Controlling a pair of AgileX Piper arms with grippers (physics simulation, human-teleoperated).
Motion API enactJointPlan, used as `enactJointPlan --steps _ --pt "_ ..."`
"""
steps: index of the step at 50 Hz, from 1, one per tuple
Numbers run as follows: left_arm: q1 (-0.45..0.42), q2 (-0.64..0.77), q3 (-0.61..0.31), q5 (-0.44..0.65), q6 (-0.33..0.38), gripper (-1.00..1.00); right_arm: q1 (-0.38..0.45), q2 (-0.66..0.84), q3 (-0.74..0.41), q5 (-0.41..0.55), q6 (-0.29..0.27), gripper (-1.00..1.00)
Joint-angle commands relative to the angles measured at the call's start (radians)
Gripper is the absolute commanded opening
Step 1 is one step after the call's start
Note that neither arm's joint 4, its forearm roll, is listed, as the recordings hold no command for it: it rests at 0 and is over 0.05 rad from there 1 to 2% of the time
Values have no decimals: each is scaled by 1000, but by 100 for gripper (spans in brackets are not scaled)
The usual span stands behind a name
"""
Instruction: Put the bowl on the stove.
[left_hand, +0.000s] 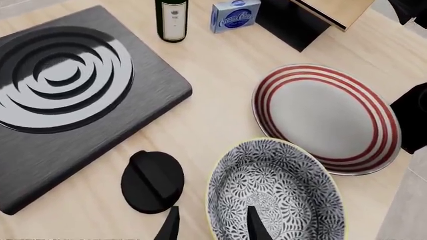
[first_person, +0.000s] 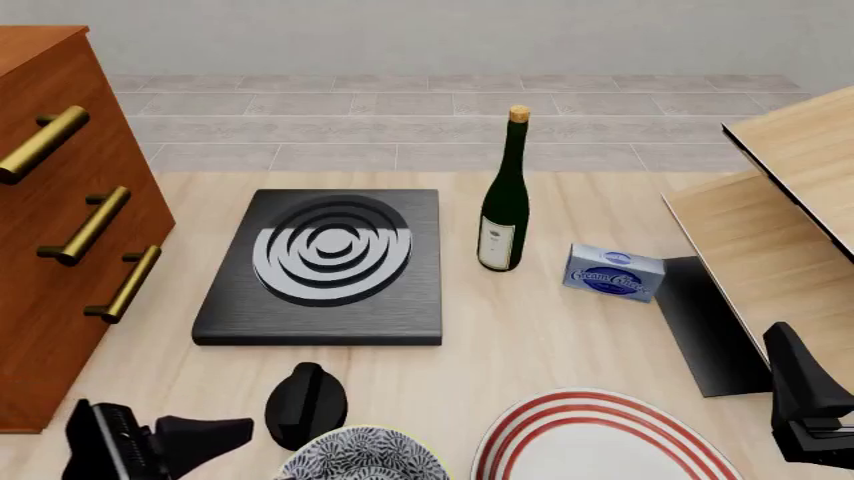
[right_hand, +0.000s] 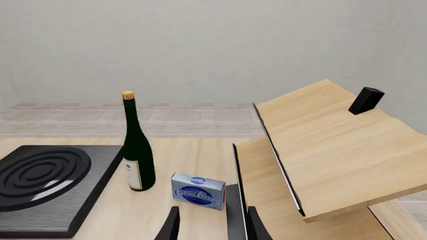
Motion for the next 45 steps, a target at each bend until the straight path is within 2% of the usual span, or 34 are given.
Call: enactJointPlan --steps 1,45 --pt "12 47 22 -57 5 100 0 0 0 0 0 100" --pt "4 261 24 -247 21 100 0 0 0 0 0 100"
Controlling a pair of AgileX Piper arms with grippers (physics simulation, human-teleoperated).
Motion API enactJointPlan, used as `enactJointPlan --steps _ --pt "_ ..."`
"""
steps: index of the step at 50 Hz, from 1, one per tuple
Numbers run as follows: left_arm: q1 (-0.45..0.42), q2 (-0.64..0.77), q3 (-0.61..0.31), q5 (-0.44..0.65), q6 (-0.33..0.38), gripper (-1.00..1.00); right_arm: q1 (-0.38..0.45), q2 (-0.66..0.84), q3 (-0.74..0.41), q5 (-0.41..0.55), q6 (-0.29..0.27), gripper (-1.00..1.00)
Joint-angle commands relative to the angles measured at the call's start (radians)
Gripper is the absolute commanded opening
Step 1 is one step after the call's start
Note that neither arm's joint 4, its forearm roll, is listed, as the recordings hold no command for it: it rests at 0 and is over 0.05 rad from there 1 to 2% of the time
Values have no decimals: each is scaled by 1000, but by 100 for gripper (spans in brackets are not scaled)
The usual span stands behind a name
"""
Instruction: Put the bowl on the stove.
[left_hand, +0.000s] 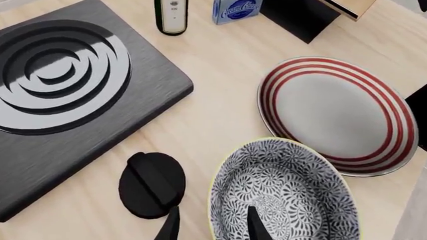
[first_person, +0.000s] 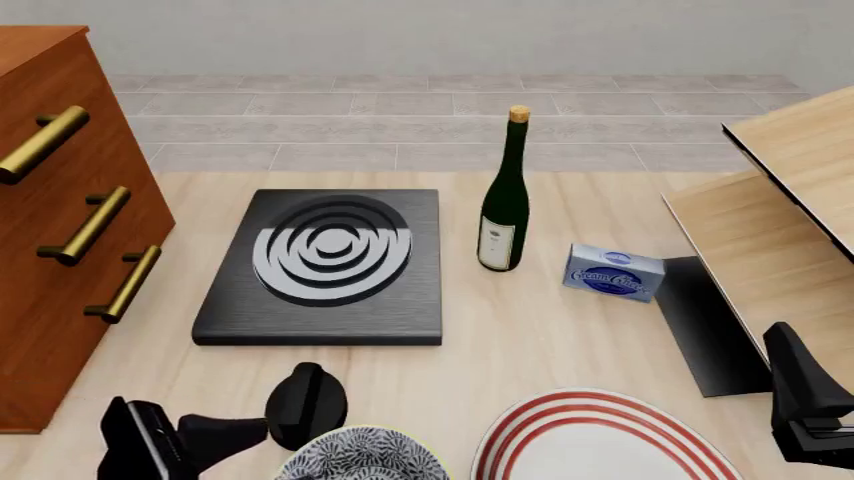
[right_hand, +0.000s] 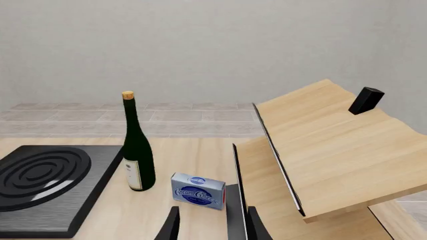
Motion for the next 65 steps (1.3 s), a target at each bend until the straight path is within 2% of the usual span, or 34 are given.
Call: enactJointPlan --steps 1,23,65 --pt "-2 63 0 -56 2 100 0 0 0 0 0 100" --pt "4 150 1 -118 8 100 0 0 0 0 0 100" --pt "-11 366 1 -305 21 100 0 0 0 0 0 100"
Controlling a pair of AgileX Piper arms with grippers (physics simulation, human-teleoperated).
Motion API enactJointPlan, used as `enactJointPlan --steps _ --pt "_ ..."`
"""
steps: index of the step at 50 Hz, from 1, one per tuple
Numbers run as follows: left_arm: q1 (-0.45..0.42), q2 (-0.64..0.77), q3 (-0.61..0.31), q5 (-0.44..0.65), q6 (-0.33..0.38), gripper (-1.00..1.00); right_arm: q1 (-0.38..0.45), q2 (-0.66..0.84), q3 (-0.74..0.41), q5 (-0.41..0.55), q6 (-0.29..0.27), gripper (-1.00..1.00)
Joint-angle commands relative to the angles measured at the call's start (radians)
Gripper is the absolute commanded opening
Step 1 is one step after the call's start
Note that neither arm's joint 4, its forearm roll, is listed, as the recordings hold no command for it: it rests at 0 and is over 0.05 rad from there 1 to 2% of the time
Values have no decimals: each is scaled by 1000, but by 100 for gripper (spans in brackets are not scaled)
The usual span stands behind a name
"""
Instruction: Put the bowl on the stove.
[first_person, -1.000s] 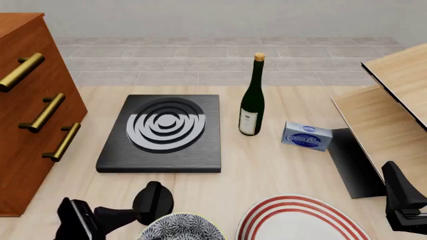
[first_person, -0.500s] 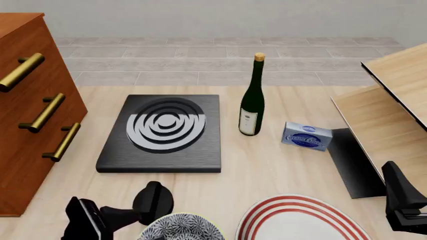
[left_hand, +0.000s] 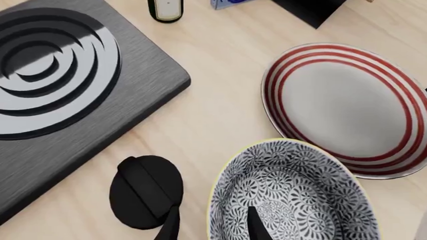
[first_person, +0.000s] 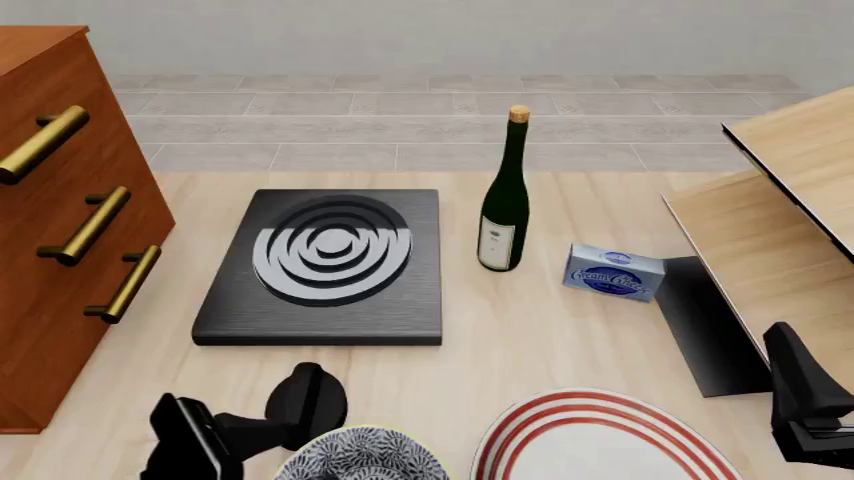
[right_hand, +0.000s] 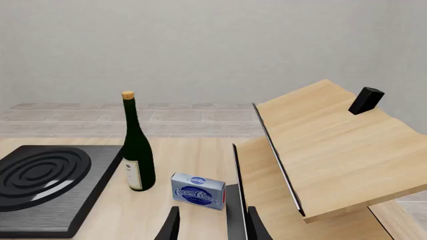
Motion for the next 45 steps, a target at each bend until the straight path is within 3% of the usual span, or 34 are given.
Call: enactJointPlan --steps 1,45 --pt "-4 50 0 -39 5 100 0 0 0 0 0 100" --pt "-6 215 0 -180 16 100 0 0 0 0 0 100"
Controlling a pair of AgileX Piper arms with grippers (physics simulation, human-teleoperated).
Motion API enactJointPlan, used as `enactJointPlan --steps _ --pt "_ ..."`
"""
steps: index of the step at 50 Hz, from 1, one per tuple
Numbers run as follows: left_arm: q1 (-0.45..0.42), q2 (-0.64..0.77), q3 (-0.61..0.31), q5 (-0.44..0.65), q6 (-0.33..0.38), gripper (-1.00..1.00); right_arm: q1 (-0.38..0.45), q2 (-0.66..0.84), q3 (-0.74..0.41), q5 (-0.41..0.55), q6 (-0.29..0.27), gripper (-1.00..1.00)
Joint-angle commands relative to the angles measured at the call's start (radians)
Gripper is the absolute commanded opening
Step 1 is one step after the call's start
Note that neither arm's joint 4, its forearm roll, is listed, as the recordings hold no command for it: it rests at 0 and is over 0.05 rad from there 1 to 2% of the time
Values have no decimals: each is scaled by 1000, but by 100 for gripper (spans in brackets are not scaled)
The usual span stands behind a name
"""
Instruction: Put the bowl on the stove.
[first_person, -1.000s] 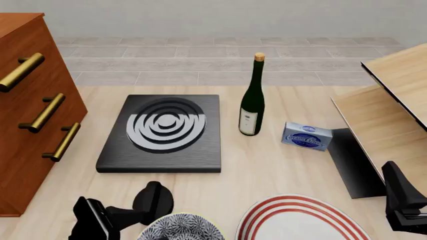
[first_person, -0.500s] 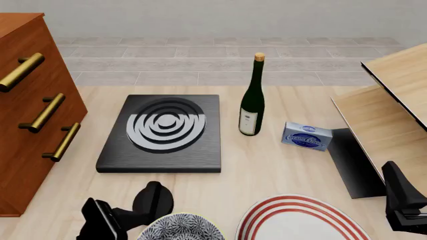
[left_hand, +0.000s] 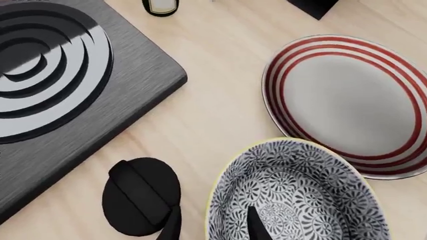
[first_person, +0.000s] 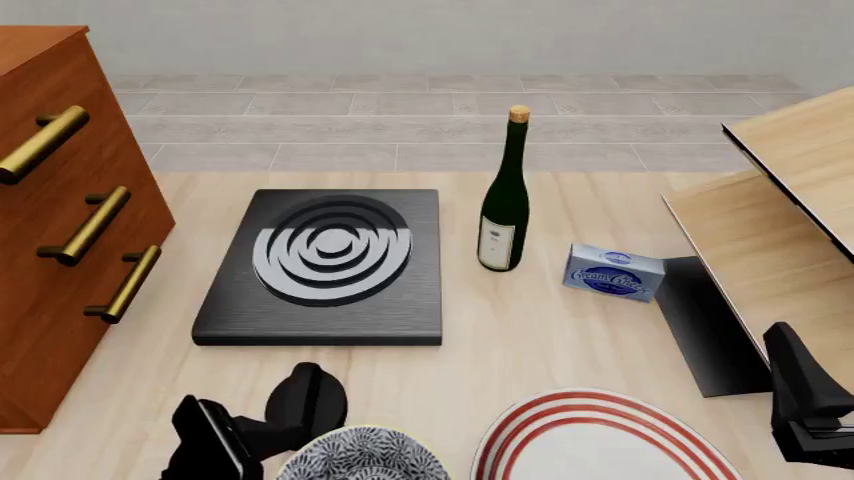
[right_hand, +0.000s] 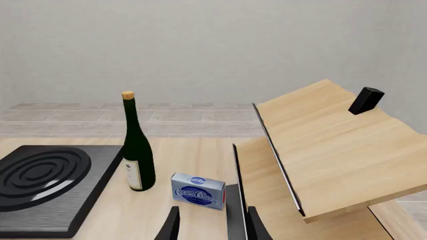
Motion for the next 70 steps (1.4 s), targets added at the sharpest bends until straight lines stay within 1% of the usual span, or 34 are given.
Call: enactJointPlan --steps 1,4,5,7,8,19,23,25,26,29,32,33,36,38,40,45,46,48,50,51,52,54,56,57,59,60,62,63,65,66,67,68,69,70 --pt "4 50 1 -37 7 100 0 0 0 0 0 100" --pt "5 16 1 -11 10 100 0 0 0 0 0 100" --pt "13 2 1 3 14 -100 0 0 0 0 0 100" --pt "-19 -31 1 33 -6 -100 0 0 0 0 0 100" --pt "3 -50 1 51 3 -100 0 0 0 0 0 100" --pt "0 -93 1 87 13 -100 0 0 0 0 0 100" --pt "-1 -141 1 131 18 -100 0 0 0 0 0 100" --pt "0 -189 1 176 24 -100 0 0 0 0 0 100" --pt "-1 -248 1 229 35 -100 0 0 0 0 0 100" --pt "7 -316 1 290 42 -100 0 0 0 0 0 100" --pt "23 -460 -8 417 49 -100 0 0 0 0 0 100" --pt "23 -465 -8 422 49 -100 0 0 0 0 0 100" --pt "41 -592 -73 581 63 -100 0 0 0 0 0 100" --pt "42 -624 -99 627 84 -100 0 0 0 0 0 100" --pt "45 -641 -125 662 82 -100 0 0 0 0 0 100" --pt "51 -662 -165 701 84 -100 0 0 0 0 0 100" --pt "58 -673 -182 717 45 -100 0 0 0 0 0 100" --pt "68 -666 -196 721 71 -100 0 0 0 0 0 100" --pt "79 -664 -207 722 29 -100 0 0 0 0 0 100" --pt "79 -663 -207 722 29 -100 0 0 0 0 0 100" --pt "74 -649 -206 711 61 -100 0 0 0 0 0 100" --pt "76 -645 -206 705 35 -100 0 0 0 0 0 100" --pt "83 -643 -211 704 45 -100 0 0 0 0 0 100" --pt "81 -640 -213 701 24 -100 0 0 0 0 0 100" --pt "84 -642 -225 707 25 -100 0 0 0 0 0 100" --pt "86 -646 -234 715 -2 -100 0 0 0 0 0 100" --pt "90 -643 -252 722 29 -100 0 0 0 0 0 100" --pt "92 -641 -262 728 6 -100 0 0 0 0 0 100" --pt "102 -636 -275 730 27 -100 0 0 0 0 0 100" --pt "104 -635 -280 730 -23 -100 0 0 0 0 0 100" --pt "108 -634 -294 736 -38 -100 0 0 0 0 0 100" --pt "105 -627 -299 736 -14 -100 0 0 0 0 0 100" --pt "114 -624 -305 734 -21 -100 0 0 0 0 0 100" --pt "117 -620 -307 730 -64 -100 0 0 0 0 0 100"
